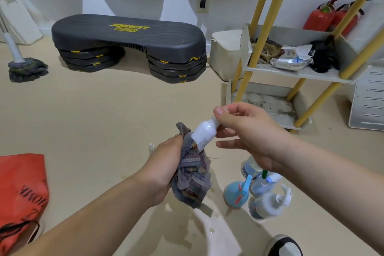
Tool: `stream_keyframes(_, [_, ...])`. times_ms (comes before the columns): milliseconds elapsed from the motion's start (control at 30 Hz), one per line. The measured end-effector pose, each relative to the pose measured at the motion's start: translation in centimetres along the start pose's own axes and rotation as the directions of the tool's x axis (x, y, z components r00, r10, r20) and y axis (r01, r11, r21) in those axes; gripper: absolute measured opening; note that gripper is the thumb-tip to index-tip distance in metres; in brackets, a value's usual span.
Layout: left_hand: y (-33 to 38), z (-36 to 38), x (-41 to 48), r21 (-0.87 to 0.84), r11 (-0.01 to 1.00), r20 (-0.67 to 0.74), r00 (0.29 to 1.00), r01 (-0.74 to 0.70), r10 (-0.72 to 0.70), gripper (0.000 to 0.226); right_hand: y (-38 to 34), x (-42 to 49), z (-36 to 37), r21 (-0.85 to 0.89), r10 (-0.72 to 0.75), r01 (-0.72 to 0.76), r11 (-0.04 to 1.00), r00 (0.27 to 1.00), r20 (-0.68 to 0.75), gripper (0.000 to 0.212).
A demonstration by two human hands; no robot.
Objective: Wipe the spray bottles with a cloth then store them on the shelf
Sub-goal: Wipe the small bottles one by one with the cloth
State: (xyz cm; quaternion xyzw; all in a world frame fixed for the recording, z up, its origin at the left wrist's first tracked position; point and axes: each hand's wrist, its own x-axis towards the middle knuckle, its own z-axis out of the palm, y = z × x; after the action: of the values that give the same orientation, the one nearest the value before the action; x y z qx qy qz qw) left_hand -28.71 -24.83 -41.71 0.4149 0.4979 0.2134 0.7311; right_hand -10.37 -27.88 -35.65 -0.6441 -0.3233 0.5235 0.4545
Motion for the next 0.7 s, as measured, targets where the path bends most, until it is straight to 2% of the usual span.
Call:
stream_keyframes(167, [0.3, -0.2, -0.4, -0.125, 0.981, 0.054, 0.988, 0.150, -0.144, 0.028, -0.3, -0.4, -0.1, -0.118, -0.078, 0.088, 0.989, 0.993, 0.090, 0.011])
stream_keyframes(267, [0.4, 0.3, -0.7, -0.113, 0.981, 0.066, 0.987, 0.156, -0.149, 0.023, -0.2, -0.6, 0.4, -0.092, -0.120, 0.130, 0.987, 0.987, 0.105, 0.010])
stream_keyframes(300, [0.6, 0.7, -0.8, -0.066, 0.989, 0.029, 0.991, 0.130, -0.129, 0.022, -0.1, -0.8, 0.7, -0.107, -0.133, 0.143, 0.984, 0.986, 0.098, 0.009])
stream_keyframes(333, [0.5, 1.1, -0.7, 0.019, 0.998, -0.031, 0.998, 0.061, -0.061, 0.023, 0.1, -0.9, 1.0, -0.120, -0.138, 0.149, 0.982, 0.986, 0.088, 0.009])
stream_keyframes(400, [0.1, 1.8, -1.1, 0.228, 0.949, -0.106, 0.964, -0.216, 0.244, 0.030, 0.6, -1.2, 1.6, -0.113, -0.123, 0.132, 0.985, 0.989, 0.080, 0.009])
stream_keyframes(433, [-0.3, 2.1, -1.5, 0.354, 0.856, -0.096, 0.896, -0.377, 0.434, 0.031, 0.8, -1.4, 1.9, -0.103, -0.109, 0.118, 0.988, 0.990, 0.090, 0.010])
stream_keyframes(467, [-0.5, 2.1, -1.9, 0.497, 0.726, -0.067, 0.813, -0.476, 0.578, 0.032, 0.9, -1.5, 2.2, -0.098, -0.100, 0.110, 0.989, 0.990, 0.101, 0.011])
stream_keyframes(500, [-0.6, 1.9, -2.0, 0.599, 0.618, -0.034, 0.755, -0.509, 0.655, 0.032, 1.1, -1.5, 2.3, -0.098, -0.099, 0.110, 0.989, 0.989, 0.106, 0.013])
stream_keyframes(533, [-0.3, 2.0, -2.1, 0.631, 0.575, -0.008, 0.737, -0.521, 0.676, 0.031, 1.1, -1.5, 2.4, -0.098, -0.109, 0.118, 0.988, 0.989, 0.099, 0.013])
stream_keyframes(567, [-0.1, 1.7, -1.8, 0.570, 0.637, -0.013, 0.769, -0.519, 0.639, 0.029, 1.0, -1.5, 2.3, -0.097, -0.123, 0.131, 0.987, 0.989, 0.083, 0.011])
stream_keyframes(600, [0.3, 1.5, -1.7, 0.465, 0.741, -0.024, 0.831, -0.483, 0.556, 0.029, 0.9, -1.3, 2.2, -0.093, -0.138, 0.143, 0.985, 0.989, 0.062, 0.008])
stream_keyframes(633, [0.5, 1.1, -1.4, 0.379, 0.836, -0.043, 0.895, -0.397, 0.444, 0.032, 0.8, -1.2, 2.1, -0.085, -0.149, 0.152, 0.985, 0.988, 0.042, 0.007])
stream_keyframes(700, [0.8, 0.1, -0.5, 0.298, 0.934, -0.040, 0.975, -0.197, 0.218, 0.046, 0.5, -1.0, 1.7, -0.076, -0.167, 0.167, 0.983, 0.986, 0.014, 0.009])
